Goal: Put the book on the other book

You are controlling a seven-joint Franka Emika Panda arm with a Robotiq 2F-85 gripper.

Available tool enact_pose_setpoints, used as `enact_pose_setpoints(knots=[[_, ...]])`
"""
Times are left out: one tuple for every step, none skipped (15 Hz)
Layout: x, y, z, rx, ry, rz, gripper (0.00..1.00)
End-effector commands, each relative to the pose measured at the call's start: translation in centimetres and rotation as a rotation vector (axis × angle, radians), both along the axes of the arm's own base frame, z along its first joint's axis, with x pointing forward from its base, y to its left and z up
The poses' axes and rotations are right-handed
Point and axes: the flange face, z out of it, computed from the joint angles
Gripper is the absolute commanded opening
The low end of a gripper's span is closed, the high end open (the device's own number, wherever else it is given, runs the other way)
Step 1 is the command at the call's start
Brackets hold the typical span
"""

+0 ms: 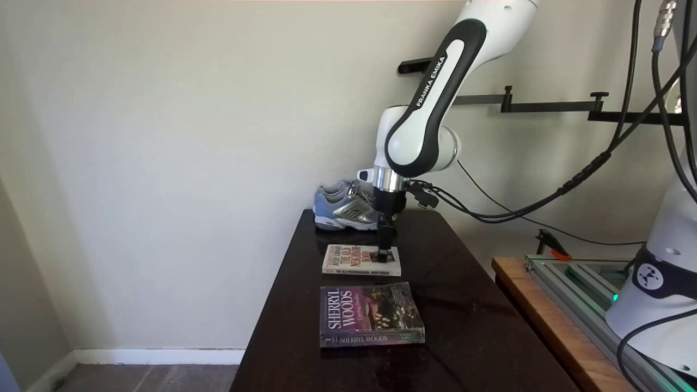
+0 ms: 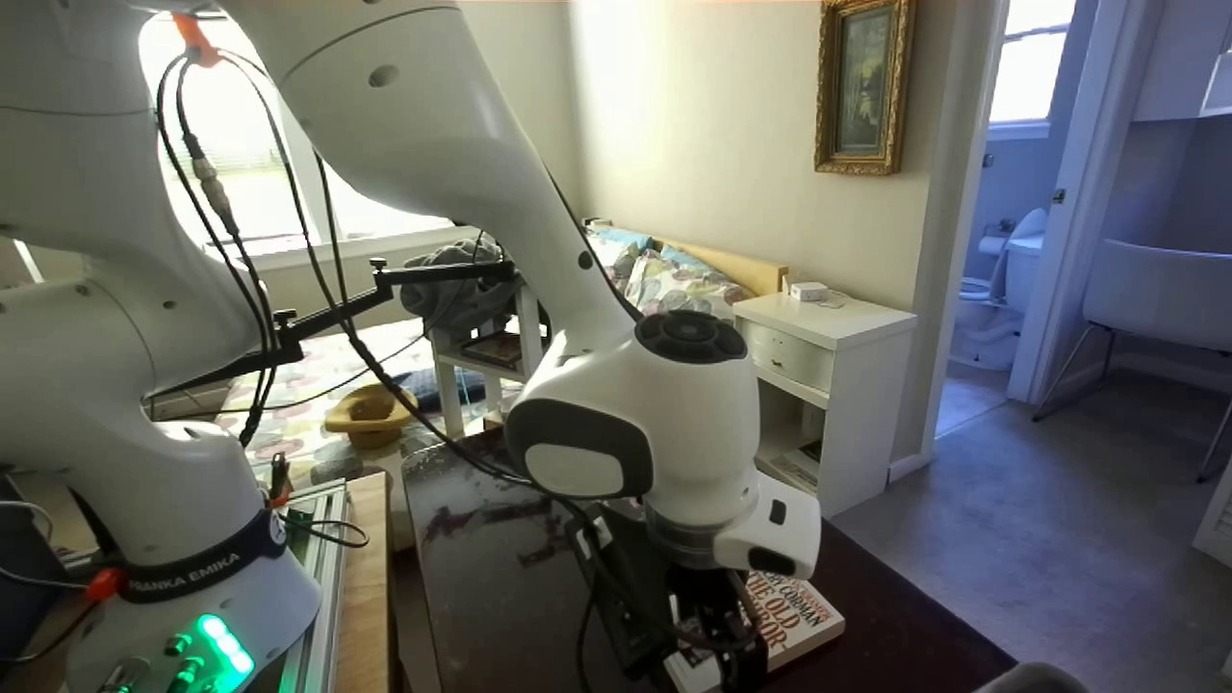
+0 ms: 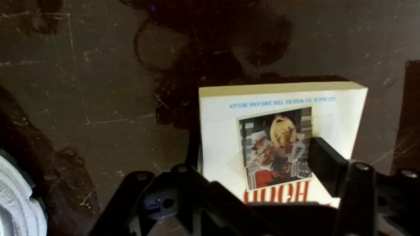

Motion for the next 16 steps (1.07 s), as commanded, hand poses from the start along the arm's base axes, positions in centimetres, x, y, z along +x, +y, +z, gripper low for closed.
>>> enact_pose_setpoints(knots=[[0.4, -0.2, 0.2, 0.013, -0.003, 0.006, 0.84], [0.5, -0.2, 0.3, 0.012, -0.007, 0.009, 0.80], [0.5, -0.1, 0.4, 0.012, -0.008, 0.009, 0.75], [0.6, -0.1, 0.5, 0.013, -0.011, 0.008, 0.67], [0.7, -0.1, 0.6, 0.013, -0.014, 0.010, 0.65], [0.8, -0.2, 0.7, 0.012, -0.016, 0.010, 0.57], [0.9, -0.3, 0.8, 0.011, -0.020, 0.009, 0.53], [1.0, -0.3, 1.0, 0.011, -0.024, 0.008, 0.50], [1.0, -0.4, 1.1, 0.009, -0.028, 0.005, 0.46], [1.0, -0.3, 1.2, 0.010, -0.031, 0.004, 0.50], [1.1, -0.3, 1.2, 0.011, -0.032, 0.003, 0.46], [1.1, -0.3, 1.2, 0.012, -0.032, 0.000, 0.46], [1.1, -0.3, 1.2, 0.015, -0.033, -0.001, 0.45], [1.2, -0.3, 1.2, 0.016, -0.034, -0.002, 0.42], [1.2, -0.3, 1.2, 0.016, -0.036, -0.004, 0.38], [1.2, -0.3, 1.3, 0.016, -0.040, -0.005, 0.28]])
